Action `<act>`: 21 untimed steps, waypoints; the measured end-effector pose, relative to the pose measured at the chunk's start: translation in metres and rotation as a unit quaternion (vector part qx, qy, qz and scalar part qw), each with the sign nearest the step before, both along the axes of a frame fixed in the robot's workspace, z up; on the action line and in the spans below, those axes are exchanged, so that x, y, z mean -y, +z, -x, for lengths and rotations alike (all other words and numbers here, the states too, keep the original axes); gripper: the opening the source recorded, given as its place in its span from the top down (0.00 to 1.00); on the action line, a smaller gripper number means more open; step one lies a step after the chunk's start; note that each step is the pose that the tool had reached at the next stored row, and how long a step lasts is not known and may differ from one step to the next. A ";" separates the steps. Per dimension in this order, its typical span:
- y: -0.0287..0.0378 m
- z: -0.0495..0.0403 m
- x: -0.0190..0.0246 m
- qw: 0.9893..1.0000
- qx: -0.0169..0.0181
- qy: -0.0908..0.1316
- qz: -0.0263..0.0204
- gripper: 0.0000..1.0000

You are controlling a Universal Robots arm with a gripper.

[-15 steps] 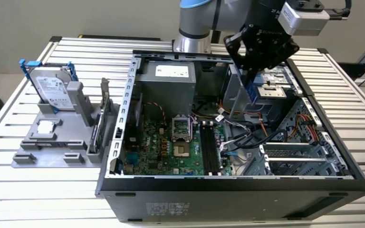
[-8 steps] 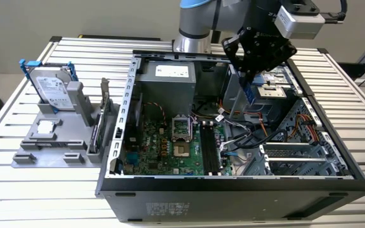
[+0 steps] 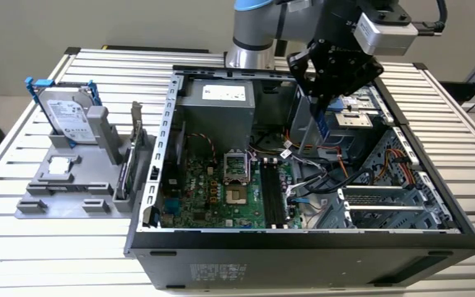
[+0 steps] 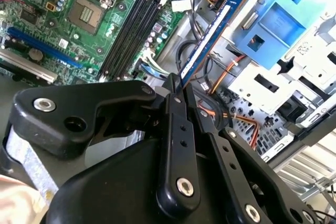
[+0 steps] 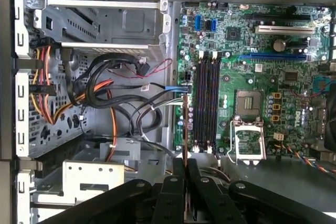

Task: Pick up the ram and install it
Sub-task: 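Insert the ram into the slot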

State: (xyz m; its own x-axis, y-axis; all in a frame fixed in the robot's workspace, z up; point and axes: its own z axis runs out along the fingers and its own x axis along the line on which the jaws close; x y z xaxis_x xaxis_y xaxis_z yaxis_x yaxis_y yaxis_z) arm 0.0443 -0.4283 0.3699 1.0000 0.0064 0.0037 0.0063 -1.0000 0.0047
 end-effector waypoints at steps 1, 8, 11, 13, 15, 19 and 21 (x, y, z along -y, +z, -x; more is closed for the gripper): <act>-0.0005 0.0000 0.0000 1.000 0.000 0.000 0.000 1.00; -0.0047 0.0000 0.0000 1.000 0.000 0.000 0.001 1.00; -0.0065 0.0000 0.0000 1.000 0.000 0.000 0.002 1.00; -0.0076 0.0000 0.0000 1.000 0.000 0.000 0.003 1.00; -0.0086 0.0000 0.0000 1.000 0.000 0.000 0.003 1.00; -0.0104 0.0000 0.0000 1.000 0.000 0.000 0.004 1.00; -0.0113 0.0000 0.0000 1.000 0.000 0.000 0.005 1.00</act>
State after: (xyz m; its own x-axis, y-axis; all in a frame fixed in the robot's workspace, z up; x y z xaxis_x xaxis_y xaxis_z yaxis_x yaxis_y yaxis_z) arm 0.0443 -0.4283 0.3585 1.0000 0.0058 0.0036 0.0058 -0.9999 0.0140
